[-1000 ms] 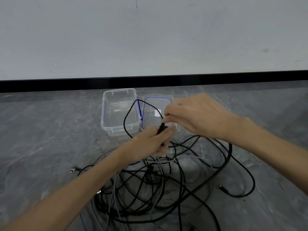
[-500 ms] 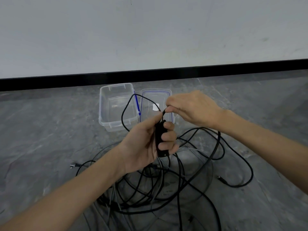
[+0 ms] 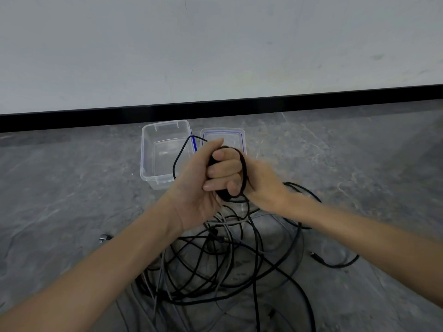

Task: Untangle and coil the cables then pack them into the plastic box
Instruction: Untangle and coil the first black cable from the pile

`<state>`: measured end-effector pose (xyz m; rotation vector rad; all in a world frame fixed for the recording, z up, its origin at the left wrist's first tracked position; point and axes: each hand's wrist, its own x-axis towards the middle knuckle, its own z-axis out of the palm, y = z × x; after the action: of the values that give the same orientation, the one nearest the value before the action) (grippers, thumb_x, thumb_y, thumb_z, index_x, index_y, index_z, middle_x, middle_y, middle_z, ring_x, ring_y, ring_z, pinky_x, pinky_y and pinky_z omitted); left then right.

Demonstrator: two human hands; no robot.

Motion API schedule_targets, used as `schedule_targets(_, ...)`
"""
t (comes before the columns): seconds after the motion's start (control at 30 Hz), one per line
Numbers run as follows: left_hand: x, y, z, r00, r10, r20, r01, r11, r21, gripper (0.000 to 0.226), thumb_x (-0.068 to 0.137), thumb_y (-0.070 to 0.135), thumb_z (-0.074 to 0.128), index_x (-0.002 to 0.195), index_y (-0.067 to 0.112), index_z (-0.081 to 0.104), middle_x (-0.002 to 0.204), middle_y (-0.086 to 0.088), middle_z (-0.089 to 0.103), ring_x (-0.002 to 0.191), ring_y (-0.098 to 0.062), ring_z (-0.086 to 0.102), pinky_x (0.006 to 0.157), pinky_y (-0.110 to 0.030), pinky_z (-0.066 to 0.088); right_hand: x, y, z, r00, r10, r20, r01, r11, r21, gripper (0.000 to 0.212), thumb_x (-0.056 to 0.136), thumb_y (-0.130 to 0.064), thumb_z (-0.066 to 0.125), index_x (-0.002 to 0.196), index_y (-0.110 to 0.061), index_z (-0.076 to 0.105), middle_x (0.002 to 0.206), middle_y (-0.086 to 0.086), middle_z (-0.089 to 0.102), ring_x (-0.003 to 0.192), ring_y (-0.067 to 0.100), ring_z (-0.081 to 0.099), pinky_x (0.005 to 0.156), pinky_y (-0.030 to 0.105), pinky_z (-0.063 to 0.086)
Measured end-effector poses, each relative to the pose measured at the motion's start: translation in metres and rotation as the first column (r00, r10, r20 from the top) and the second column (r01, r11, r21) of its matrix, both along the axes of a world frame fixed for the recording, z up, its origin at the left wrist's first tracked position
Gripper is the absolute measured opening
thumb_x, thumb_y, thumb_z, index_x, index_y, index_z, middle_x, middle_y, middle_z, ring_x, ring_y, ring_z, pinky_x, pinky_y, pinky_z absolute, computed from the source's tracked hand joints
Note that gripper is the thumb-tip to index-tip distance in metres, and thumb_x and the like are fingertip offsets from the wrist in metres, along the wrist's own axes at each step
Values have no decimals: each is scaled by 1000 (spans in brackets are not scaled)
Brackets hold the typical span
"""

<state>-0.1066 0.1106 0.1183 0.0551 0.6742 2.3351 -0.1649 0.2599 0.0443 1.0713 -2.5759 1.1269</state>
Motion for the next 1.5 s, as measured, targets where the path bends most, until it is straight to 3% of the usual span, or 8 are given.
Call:
schedule_targets(0.23,-12,-13,13,967,253,-6,-253,967,42,51,101,41,35,57,20,47,42,9,25,33,-10,15,47,-14,49,18,-24,0,993,-73,88,84,988,-126,34,103,-14,39,136,-12,44,55,-11,40,45,10,42,47,17,30)
schedule_targets(0.37,-18,-15,18,876,474,-92,-482,870,-107,46,103,43,34,62,22,41,45,10,25,31,-8,24,49,-14,44,30,-29,-7,971,-52,235,79,991,-109,30,105,-16,35,132,-11,44,52,-9,33,42,10,35,45,18,26)
schedule_targets(0.5,-28,-15,11,777,531,-338,-625,712,-320,48,104,48,23,67,20,37,48,10,27,39,-7,24,54,-18,42,48,-33,-24,858,-31,512,68,996,-54,33,105,-25,34,99,-5,59,57,-10,42,48,4,41,52,20,32)
schedule_targets(0.7,-30,-24,-30,679,120,-724,-717,321,-619,52,106,38,24,66,10,42,50,4,36,48,-12,35,53,-22,39,62,-34,-14,981,12,193,-51,979,200,42,104,-36,28,77,-12,49,70,5,57,63,24,54,65,45,46)
schedule_targets(0.9,-16,-35,-62,758,-235,-608,-587,158,-794,57,101,48,22,88,9,61,73,-15,54,66,-25,52,71,-41,48,46,-24,20,962,172,-211,-68,901,428,37,102,-31,39,75,-9,53,56,2,50,43,18,36,44,31,31)
schedule_targets(1.03,-11,-31,-55,806,-343,-482,-407,270,-872,75,92,64,12,73,4,52,72,-13,52,68,-20,51,78,-31,46,36,-18,35,896,284,-342,-110,887,448,40,96,-31,36,66,-10,52,48,-2,44,34,15,30,38,20,13)
schedule_targets(1.2,-3,-18,-41,870,-327,-369,-126,577,-807,78,87,67,-2,75,7,46,48,1,34,42,-15,32,68,-28,52,12,-10,53,833,359,-422,-204,907,370,38,97,-28,39,68,-9,55,52,2,54,41,20,44,49,24,26)
schedule_targets(1.5,9,-5,-24,933,-307,-188,149,805,-575,80,72,78,-10,58,16,38,38,7,25,29,-5,22,50,-22,47,-7,-13,58,820,306,-483,-256,952,167,59,103,-38,24,64,-7,53,44,4,46,35,20,38,40,24,25)
